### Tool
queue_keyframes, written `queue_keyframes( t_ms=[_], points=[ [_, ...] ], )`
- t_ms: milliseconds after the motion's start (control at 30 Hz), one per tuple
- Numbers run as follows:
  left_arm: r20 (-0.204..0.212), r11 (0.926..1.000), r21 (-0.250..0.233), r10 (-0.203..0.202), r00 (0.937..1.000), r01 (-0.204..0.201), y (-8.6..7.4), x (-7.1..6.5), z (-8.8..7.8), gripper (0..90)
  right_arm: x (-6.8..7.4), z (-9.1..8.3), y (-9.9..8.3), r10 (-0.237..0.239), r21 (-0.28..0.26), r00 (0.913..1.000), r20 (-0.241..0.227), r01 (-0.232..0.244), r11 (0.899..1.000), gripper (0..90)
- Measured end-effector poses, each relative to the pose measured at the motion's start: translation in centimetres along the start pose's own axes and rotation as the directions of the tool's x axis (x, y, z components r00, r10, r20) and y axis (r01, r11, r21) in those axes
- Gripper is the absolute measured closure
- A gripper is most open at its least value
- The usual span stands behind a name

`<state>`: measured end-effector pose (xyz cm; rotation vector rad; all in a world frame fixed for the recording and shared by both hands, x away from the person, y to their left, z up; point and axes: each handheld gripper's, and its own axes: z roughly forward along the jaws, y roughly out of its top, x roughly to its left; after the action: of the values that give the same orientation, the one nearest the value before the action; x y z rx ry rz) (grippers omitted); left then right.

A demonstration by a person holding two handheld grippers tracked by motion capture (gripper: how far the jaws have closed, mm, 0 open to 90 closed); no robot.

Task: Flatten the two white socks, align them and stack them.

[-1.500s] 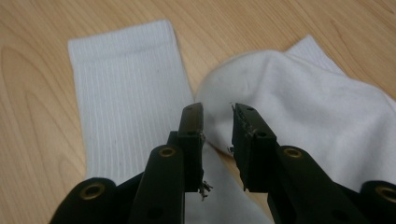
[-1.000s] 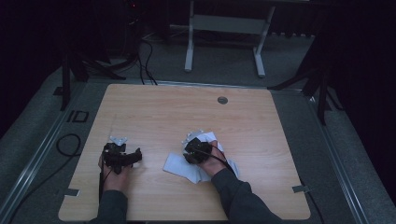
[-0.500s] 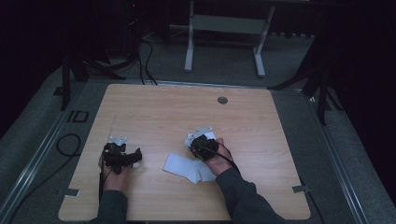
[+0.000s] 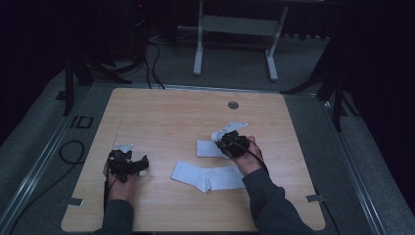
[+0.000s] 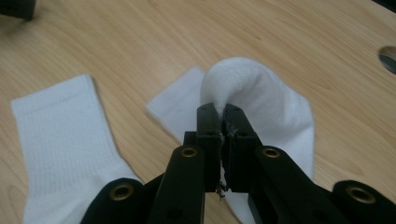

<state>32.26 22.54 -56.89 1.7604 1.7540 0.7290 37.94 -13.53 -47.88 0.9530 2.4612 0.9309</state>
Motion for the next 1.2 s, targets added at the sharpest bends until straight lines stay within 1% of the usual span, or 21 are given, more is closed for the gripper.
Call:
queue_keyframes(
  t_ms=[67, 100, 133, 233, 300, 433, 533, 633, 700, 733, 767, 933, 1033, 1067, 1133, 1167, 1200],
  points=[
    [0.0, 1.0, 0.0, 0.0, 1.0, 0.0, 0.0, 0.0, 0.0, 12.1, -0.2, -0.2, -0.1, 0.008, -0.002, 1.0, 0.004, -0.008, 1.0, 86.2],
    [0.0, 1.0, 0.0, 0.0, 1.0, 0.0, 0.0, 0.0, 0.0, 12.1, -0.8, -0.7, -0.4, 0.029, -0.013, 0.9995, 0.006, -0.029, 0.999, 86.1],
    [0.0, 1.0, 0.0, 0.0, 1.0, 0.0, 0.0, 0.0, 0.0, 12.1, -1.0, -0.9, -0.5, 0.037, -0.017, 0.9993, 0.007, -0.037, 0.999, 86.1],
    [0.0, 1.0, 0.0, -0.003, 1.0, 0.003, 0.0, 0.0, 0.0, 12.1, -1.2, -2.0, -0.9, 0.043, -0.029, 0.999, 0.013, -0.043, 0.999, 86.1],
    [0.0, 1.0, 0.0, -0.002, 1.0, 0.002, 0.0, 0.0, 0.0, 12.1, -1.1, -2.2, -1.0, 0.043, -0.031, 0.999, 0.014, -0.042, 0.999, 86.1],
    [0.001, 1.0, 0.002, -0.003, 1.0, 0.003, 0.0, 0.0, 0.0, 12.1, -1.2, -3.6, -1.5, 0.05, -0.049, 0.9984, 0.025, -0.049, 0.998, 86.0],
    [0.001, 1.0, 0.002, -0.002, 1.0, 0.002, 0.0, 0.0, 0.0, 12.1, -1.7, -4.5, -1.8, 0.056, -0.062, 0.9976, 0.039, -0.054, 0.997, 85.8],
    [0.001, 1.0, 0.002, 0.0, 1.0, 0.0, 0.0, 0.0, 0.0, 12.1, -2.4, -5.0, -2.3, 0.074, -0.062, 0.9957, 0.056, -0.071, 0.996, 85.7],
    [0.001, 1.0, 0.003, 0.0, 1.0, 0.0, 0.0, 0.0, 0.0, 12.1, -3.2, -4.9, -3.0, 0.103, -0.049, 0.9922, 0.069, -0.1, 0.994, 85.7],
    [0.001, 1.0, 0.003, 0.001, 1.0, -0.001, 0.0, 0.0, 0.0, 12.1, -3.5, -4.8, -3.3, 0.109, -0.044, 0.9915, 0.071, -0.106, 0.993, 85.7],
    [0.001, 1.0, 0.002, 0.0, 1.0, 0.0, 0.0, 0.0, 0.0, 12.1, -3.9, -4.6, -3.7, 0.125, -0.035, 0.9892, 0.077, -0.123, 0.992, 85.7],
    [0.001, 1.0, 0.003, 0.001, 1.0, -0.001, 0.0, 0.0, 0.0, 12.1, -5.8, -3.7, -5.9, 0.175, 0.002, 0.9802, 0.091, -0.176, 0.984, 85.7],
    [0.0, 1.0, 0.003, 0.002, 1.0, -0.002, 0.0, 0.0, 0.0, 12.1, -6.8, -3.7, -6.7, 0.203, 0.011, 0.9731, 0.109, -0.206, 0.979, 84.6],
    [0.0, 1.0, 0.003, 0.002, 1.0, -0.002, 0.0, 0.0, 0.0, 12.1, -6.8, -3.7, -6.7, 0.203, 0.011, 0.9731, 0.109, -0.206, 0.979, 84.6],
    [0.001, 1.0, 0.003, 0.001, 1.0, -0.001, 0.0, 0.0, 0.0, 12.1, -7.4, -3.9, -7.0, 0.209, 0.012, 0.9677, 0.141, -0.213, 0.977, 81.3],
    [0.0, 1.0, 0.003, 0.002, 1.0, -0.002, 0.0, 0.0, 0.0, 12.1, -7.8, -4.3, -7.2, 0.207, 0.008, 0.9636, 0.169, -0.212, 0.977, 80.9],
    [0.0, 1.0, 0.003, 0.001, 1.0, -0.001, 0.0, 0.0, 0.0, 12.1, -7.9, -4.5, -7.2, 0.202, 0.008, 0.9624, 0.182, -0.207, 0.978, 80.8]
  ],
)
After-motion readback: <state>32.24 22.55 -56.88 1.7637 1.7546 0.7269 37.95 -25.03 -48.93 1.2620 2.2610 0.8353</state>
